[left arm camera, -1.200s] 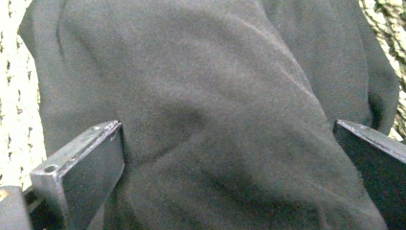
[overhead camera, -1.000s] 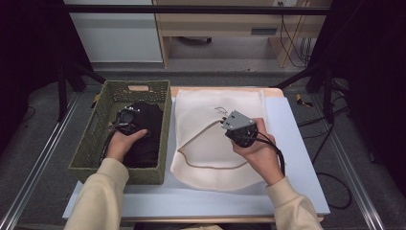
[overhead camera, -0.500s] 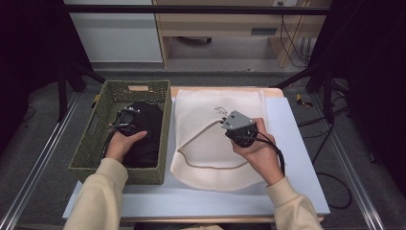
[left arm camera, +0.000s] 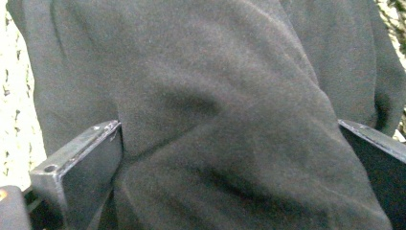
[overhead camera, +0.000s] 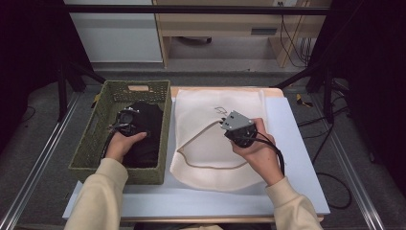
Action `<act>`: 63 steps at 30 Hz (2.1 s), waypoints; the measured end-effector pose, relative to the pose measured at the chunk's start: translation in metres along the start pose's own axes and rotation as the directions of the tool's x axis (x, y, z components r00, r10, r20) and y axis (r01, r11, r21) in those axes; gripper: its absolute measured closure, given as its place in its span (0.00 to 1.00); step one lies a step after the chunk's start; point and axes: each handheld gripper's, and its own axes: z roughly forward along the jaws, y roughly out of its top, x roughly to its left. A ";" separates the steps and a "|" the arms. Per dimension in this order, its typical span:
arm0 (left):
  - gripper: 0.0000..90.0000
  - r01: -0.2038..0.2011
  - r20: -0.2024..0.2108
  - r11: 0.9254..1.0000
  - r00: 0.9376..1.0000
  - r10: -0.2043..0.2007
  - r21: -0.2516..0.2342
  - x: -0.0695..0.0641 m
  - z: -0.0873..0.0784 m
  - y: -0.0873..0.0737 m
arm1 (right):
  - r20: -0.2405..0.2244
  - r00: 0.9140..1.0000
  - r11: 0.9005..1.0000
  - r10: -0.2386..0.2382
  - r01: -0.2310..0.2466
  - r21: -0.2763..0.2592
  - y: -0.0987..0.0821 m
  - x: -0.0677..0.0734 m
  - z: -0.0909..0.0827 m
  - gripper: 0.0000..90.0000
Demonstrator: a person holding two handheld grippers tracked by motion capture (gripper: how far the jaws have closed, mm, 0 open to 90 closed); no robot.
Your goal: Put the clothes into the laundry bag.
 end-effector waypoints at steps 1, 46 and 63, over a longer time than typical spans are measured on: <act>0.00 0.002 -0.001 1.000 1.000 -0.002 0.001 0.000 0.001 0.000 | 0.001 1.000 1.000 0.005 -0.005 0.001 0.000 0.000 0.000 0.96; 0.63 -0.165 -0.077 0.986 0.984 0.163 -0.029 0.000 -0.034 0.015 | 0.011 1.000 1.000 -0.002 0.002 -0.009 0.002 -0.001 -0.004 0.96; 0.63 -0.150 -0.087 0.972 0.987 0.136 -0.183 0.023 -0.091 0.002 | 0.014 1.000 1.000 -0.003 0.003 -0.008 0.001 0.000 -0.001 0.96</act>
